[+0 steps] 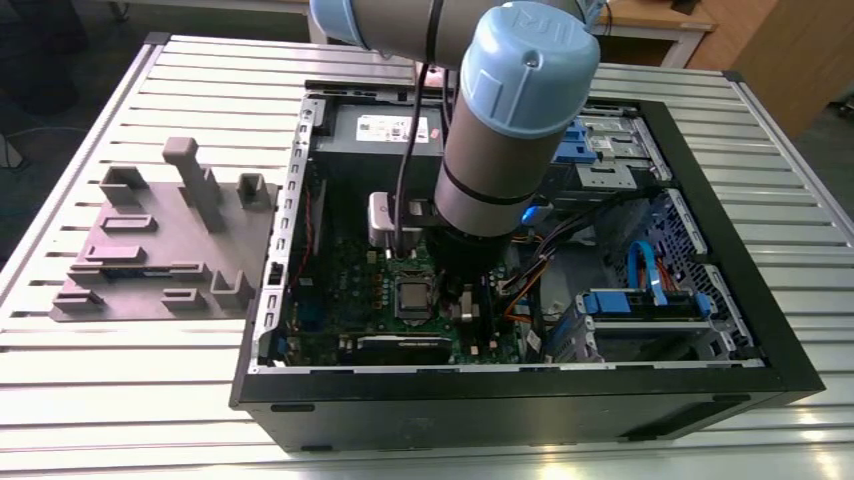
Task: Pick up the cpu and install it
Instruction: 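Install the first cpu locking lever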
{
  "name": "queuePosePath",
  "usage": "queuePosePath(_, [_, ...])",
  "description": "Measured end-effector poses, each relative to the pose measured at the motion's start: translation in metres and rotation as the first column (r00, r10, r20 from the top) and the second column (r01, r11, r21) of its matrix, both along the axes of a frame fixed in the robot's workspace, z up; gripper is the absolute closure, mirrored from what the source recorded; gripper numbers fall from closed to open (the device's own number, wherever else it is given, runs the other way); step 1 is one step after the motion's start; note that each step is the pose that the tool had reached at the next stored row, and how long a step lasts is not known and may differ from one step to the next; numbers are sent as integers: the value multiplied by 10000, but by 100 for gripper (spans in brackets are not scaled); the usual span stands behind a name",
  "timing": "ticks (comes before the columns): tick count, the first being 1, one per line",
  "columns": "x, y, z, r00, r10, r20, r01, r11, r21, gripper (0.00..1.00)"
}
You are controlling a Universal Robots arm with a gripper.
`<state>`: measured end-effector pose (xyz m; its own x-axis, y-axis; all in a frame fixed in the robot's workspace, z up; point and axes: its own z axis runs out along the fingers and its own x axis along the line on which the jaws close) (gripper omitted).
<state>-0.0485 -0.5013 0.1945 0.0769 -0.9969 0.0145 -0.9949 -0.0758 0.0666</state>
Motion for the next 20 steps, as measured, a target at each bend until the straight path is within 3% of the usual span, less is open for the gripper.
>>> queuePosePath(20, [54, 0, -74, 10000, -1, -2, 1, 10000, -3, 89])
